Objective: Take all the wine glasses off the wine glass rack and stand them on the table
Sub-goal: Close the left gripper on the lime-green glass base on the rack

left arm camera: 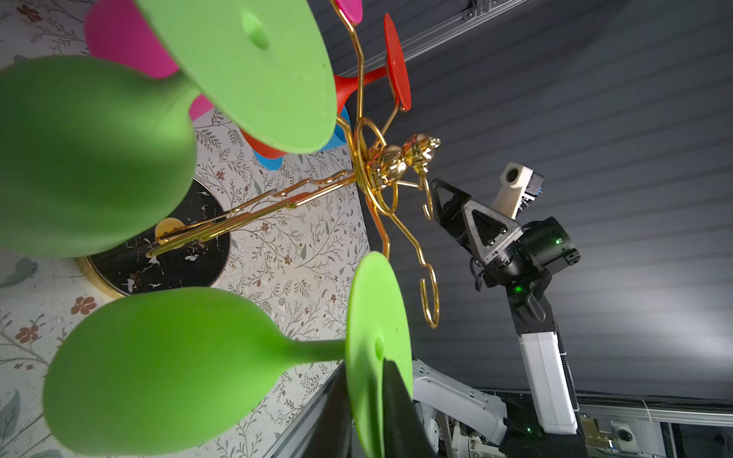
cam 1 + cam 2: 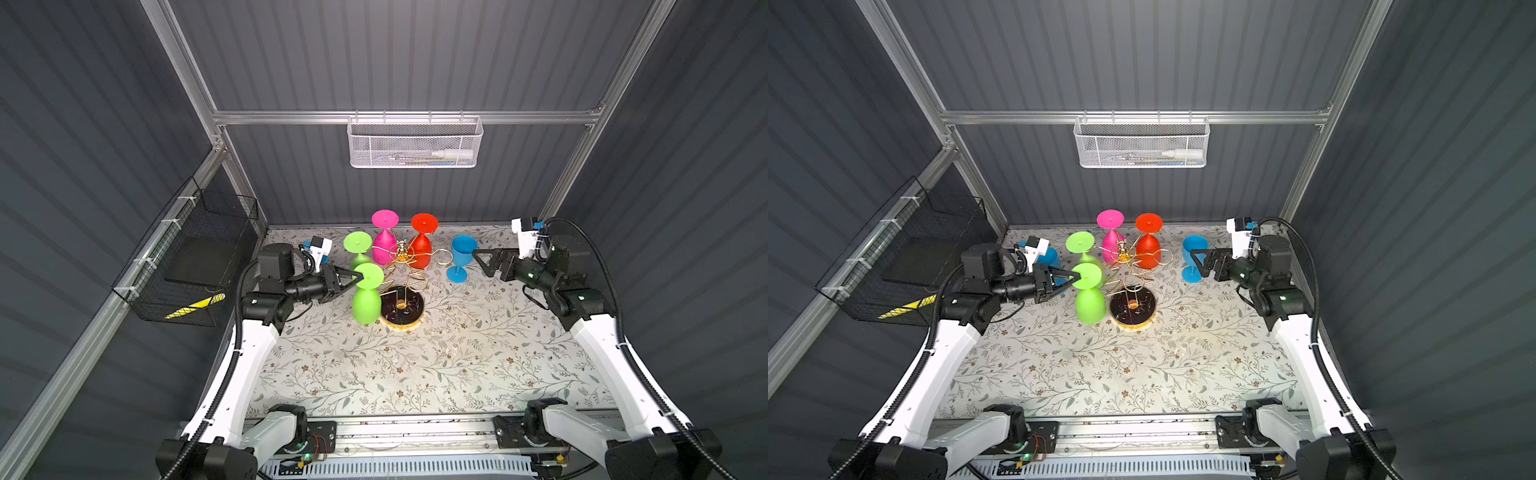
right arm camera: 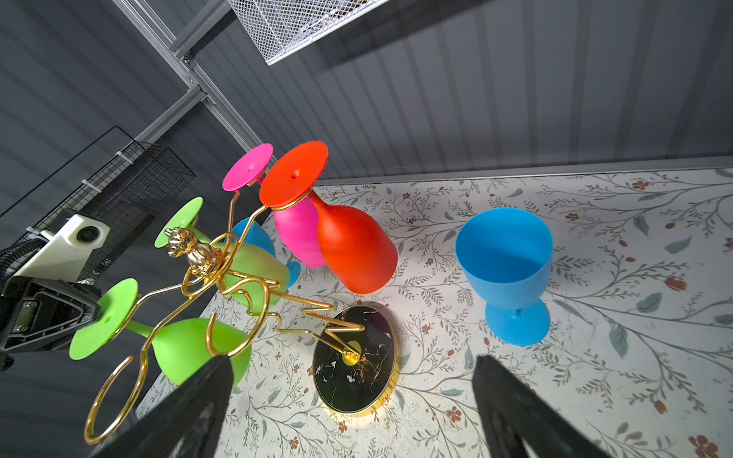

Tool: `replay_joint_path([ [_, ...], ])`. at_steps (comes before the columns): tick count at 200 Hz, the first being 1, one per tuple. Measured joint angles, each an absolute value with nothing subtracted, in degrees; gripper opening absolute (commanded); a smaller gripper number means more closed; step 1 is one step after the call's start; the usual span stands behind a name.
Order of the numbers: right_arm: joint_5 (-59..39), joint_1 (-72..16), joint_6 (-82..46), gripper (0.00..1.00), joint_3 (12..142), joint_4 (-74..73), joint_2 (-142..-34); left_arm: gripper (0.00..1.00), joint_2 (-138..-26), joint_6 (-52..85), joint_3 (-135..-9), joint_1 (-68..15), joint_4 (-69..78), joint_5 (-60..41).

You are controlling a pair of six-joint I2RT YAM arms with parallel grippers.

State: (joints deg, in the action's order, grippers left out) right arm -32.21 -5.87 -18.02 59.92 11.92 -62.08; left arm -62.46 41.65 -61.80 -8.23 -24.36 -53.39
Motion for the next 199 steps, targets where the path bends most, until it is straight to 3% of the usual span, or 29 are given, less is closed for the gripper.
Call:
replay_joint_path([
  [96,-32.9,-5.9,-18.0,0.98,59.9,12.0,-61.6,0.04,-62.4,45.7,-62.6,-8.2,-23.1,-54.7],
  [199,-33.0,-5.9,-18.0,0.99,59.9,12.0,-60.7,0.00,-62.4,50.9,-62.7,-8.2,-19.1,-55.9],
])
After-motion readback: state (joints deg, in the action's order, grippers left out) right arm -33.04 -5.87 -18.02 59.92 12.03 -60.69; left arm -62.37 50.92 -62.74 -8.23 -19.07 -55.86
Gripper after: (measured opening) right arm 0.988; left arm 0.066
